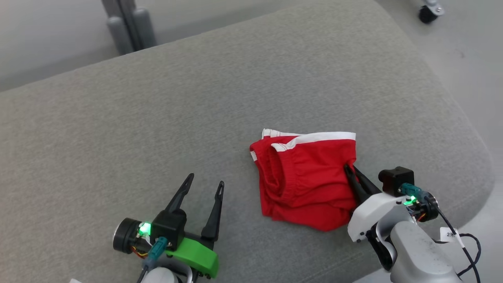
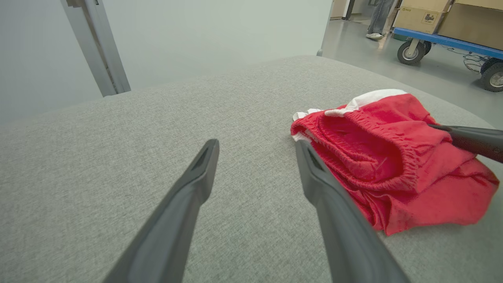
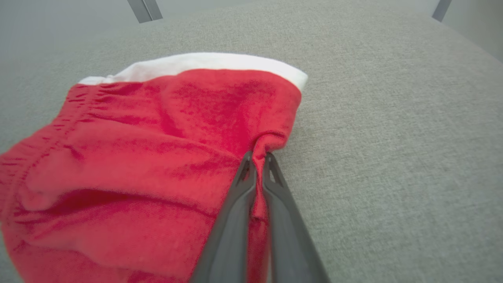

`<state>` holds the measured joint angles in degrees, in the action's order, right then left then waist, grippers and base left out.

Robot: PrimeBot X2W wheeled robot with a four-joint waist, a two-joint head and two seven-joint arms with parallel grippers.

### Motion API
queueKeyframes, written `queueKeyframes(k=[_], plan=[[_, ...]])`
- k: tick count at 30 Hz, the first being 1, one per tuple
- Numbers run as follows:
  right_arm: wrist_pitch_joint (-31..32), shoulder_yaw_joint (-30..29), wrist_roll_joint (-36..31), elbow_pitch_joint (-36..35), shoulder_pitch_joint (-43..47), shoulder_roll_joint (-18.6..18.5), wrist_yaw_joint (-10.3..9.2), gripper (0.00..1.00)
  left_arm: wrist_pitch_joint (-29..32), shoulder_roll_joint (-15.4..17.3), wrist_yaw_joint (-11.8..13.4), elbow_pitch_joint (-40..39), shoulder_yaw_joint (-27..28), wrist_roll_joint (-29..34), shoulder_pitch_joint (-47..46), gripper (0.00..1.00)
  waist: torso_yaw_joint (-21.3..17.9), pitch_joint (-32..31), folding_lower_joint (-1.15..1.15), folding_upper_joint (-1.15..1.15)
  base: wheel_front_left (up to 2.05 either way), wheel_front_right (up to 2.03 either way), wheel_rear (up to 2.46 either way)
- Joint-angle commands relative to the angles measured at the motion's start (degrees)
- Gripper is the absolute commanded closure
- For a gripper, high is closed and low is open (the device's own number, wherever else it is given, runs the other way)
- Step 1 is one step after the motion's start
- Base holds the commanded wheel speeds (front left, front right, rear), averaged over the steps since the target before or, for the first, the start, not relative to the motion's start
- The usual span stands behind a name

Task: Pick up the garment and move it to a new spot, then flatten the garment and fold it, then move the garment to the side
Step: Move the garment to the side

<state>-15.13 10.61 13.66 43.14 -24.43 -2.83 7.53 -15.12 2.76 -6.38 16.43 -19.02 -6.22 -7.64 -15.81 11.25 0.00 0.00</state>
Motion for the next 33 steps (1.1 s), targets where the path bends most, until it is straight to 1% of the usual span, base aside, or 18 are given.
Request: queueKeyframes(k=[1, 4, 8, 14, 18, 22, 27, 29, 33], plan=[[0.0, 0.3, 0.3, -0.4, 0.8, -0.2, -0.08, 1.0, 0.0, 0.3, -0.2, 0.1, -0.2, 0.4, -0.6, 0.0, -10.4, -1.6, 0.0, 0.0, 0.0, 0.0, 0.0], [0.0, 0.8, 0.5, -1.1, 0.7, -0.2, -0.08, 1.0, 0.0, 0.3, -0.2, 0.2, -0.4, 0.6, -0.5, 0.0, -11.3, -0.7, 0.0, 0.0, 0.0, 0.0, 0.0], [0.0, 1.3, -0.6, -1.6, -0.9, -0.2, -0.08, 1.0, 0.0, 0.3, -0.5, 0.4, -0.3, 1.4, -0.8, 0.0, -10.8, 0.9, 0.0, 0.0, 0.0, 0.0, 0.0], [0.0, 0.9, -5.6, -0.3, -7.2, -0.2, -0.09, 1.0, 0.0, 1.6, -0.8, 0.5, -0.1, 2.5, -2.2, 0.0, -7.9, 4.5, 0.0, 0.0, 0.0, 0.0, 0.0], [0.0, -2.1, -11.0, 2.3, -14.1, -0.2, -0.09, 1.0, 0.0, 3.2, -1.0, -0.5, 0.1, 2.9, -4.1, 0.0, -5.1, 8.1, 0.0, 0.0, 0.0, 0.0, 0.0], [0.0, -9.0, -19.0, 6.6, -20.8, -0.7, -0.09, 1.0, 0.0, 4.4, -1.1, -1.5, 0.0, 2.9, -5.8, 0.0, -2.6, 11.1, 0.0, 0.0, 0.0, 0.0, 0.0], [0.4, -20.7, -29.0, 11.1, -26.3, -5.1, -0.09, 1.0, 0.0, 5.0, -1.1, -2.6, -0.9, 2.6, -7.8, 0.0, 0.5, 13.1, 0.0, 0.0, 0.0, 0.0, 0.0], [1.0, -25.0, -32.8, 11.7, -27.4, -6.9, -0.09, 1.0, 0.0, 5.1, -1.2, -2.8, -1.0, 2.4, -8.3, 0.0, 1.4, 13.6, 0.0, 0.0, 0.0, 0.0, 0.0], [1.8, -33.0, -39.1, 11.3, -28.2, -9.0, -0.09, 1.0, 0.0, 5.3, -1.2, -3.1, -0.9, 2.0, -9.1, 0.0, 2.4, 14.4, 0.0, 0.0, 0.0, 0.0, 0.0]])
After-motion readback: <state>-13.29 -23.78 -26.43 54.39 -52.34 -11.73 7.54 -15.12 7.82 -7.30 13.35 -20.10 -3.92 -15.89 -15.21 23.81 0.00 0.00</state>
